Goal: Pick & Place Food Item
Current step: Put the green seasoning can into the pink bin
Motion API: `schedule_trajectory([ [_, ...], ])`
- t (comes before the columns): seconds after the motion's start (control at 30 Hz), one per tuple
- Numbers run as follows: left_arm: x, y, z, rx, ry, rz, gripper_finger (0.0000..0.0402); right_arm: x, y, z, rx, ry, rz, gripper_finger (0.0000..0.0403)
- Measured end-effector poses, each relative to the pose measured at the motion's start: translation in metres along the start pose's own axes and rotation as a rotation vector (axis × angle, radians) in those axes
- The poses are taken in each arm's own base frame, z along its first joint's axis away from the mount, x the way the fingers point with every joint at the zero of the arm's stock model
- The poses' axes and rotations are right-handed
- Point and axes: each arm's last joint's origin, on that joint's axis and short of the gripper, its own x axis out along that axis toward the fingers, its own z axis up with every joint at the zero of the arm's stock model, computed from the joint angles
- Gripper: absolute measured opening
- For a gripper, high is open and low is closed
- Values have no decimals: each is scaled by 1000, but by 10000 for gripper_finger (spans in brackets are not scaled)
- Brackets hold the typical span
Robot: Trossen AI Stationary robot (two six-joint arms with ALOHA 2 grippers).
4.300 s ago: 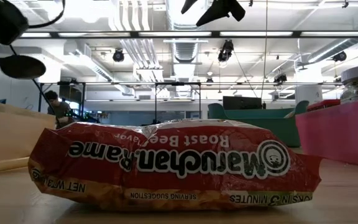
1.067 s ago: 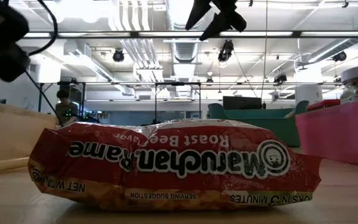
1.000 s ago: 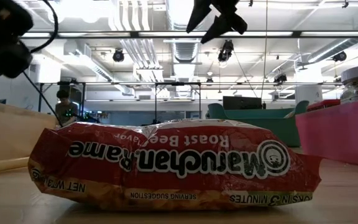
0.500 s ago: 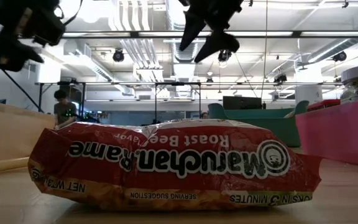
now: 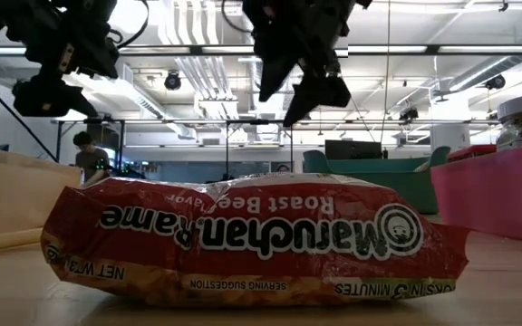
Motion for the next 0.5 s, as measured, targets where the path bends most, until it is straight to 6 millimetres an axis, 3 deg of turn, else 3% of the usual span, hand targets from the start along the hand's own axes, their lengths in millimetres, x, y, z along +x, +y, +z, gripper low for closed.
schedule_trajectory([
  [0.17, 0, -1, 0, 95, 8, -10, 277, 16, 13, -14, -110, 41, -5, 255],
  [0.33, 0, 0, -1, 158, 36, -21, 277, 20, 31, -33, -273, 101, 49, 255],
  [0.5, 0, -1, -1, 211, 43, -25, 277, 19, 44, -49, -241, 144, 87, 255],
])
